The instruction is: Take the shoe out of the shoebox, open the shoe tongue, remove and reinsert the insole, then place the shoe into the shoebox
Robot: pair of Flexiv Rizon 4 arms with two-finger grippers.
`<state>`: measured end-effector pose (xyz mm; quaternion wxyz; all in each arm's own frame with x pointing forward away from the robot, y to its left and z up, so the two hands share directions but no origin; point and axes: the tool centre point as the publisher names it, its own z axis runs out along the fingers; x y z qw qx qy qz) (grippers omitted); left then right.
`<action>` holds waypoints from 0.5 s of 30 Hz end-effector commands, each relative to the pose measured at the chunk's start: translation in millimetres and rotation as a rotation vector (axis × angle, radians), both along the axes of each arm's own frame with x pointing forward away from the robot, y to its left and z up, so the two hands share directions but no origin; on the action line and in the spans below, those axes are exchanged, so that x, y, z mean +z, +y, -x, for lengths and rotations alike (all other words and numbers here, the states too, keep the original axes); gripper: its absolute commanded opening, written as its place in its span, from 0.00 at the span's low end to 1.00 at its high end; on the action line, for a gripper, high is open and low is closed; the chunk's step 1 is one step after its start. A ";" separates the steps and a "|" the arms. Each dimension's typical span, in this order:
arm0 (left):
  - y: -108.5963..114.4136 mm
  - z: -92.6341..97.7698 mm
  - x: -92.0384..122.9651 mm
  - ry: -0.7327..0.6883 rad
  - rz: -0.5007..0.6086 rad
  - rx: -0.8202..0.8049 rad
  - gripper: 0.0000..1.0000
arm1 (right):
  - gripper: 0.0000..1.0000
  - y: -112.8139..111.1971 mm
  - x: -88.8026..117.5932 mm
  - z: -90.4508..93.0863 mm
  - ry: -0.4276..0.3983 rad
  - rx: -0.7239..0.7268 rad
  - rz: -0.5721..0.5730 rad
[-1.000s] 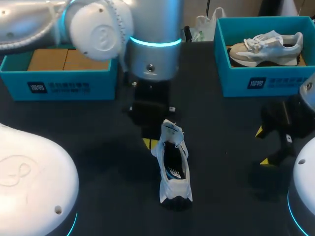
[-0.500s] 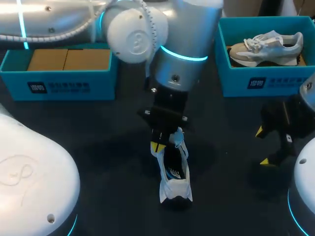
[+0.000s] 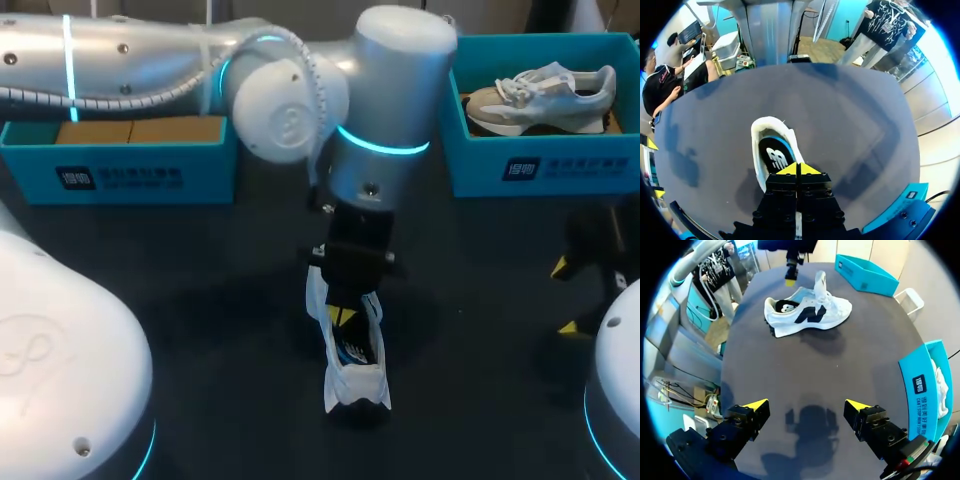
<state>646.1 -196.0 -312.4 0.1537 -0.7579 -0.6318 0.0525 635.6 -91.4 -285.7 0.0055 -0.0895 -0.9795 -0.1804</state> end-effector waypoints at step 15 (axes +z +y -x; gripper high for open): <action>-10.9 6.8 -46.9 -0.003 0.024 0.002 0.00 | 1.00 -1.7 1.7 6.2 -0.009 -0.003 -0.001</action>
